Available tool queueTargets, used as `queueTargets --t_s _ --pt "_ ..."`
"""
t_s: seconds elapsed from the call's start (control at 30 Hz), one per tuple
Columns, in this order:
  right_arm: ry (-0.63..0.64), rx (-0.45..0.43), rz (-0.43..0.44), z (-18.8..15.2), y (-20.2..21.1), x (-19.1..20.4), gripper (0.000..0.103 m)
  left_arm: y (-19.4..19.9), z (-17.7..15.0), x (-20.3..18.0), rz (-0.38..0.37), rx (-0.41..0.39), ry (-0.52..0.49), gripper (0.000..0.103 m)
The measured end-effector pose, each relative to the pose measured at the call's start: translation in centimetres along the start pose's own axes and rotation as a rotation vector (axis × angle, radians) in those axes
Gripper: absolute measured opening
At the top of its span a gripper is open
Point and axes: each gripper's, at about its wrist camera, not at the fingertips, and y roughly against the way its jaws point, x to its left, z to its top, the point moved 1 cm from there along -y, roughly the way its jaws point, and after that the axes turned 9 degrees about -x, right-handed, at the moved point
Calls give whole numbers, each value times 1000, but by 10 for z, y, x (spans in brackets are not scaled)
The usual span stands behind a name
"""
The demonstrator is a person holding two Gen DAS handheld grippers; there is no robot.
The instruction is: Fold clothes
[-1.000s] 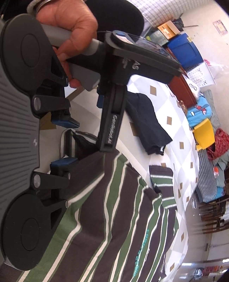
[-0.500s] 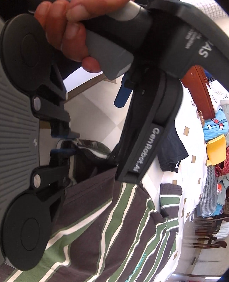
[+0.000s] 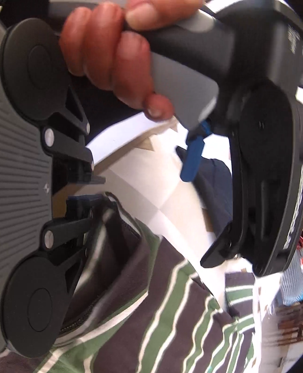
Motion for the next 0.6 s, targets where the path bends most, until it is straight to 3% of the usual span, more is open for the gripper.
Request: queueTargets --t_s 0.03,0.17,0.37,0.6 --pt "2 9 4 0 2 1 25 -1 -1 0 20 1 -10 103" --pt "-6 28 -12 0 15 -2 27 -5 -3 6 92 9 -23 103" --pt "8 -2 -208 -1 48 -17 28 -11 -8 7 135 31 -32 103" --pt "-16 -48 -295 6 75 -30 28 -17 -11 -2 143 39 -53 103"
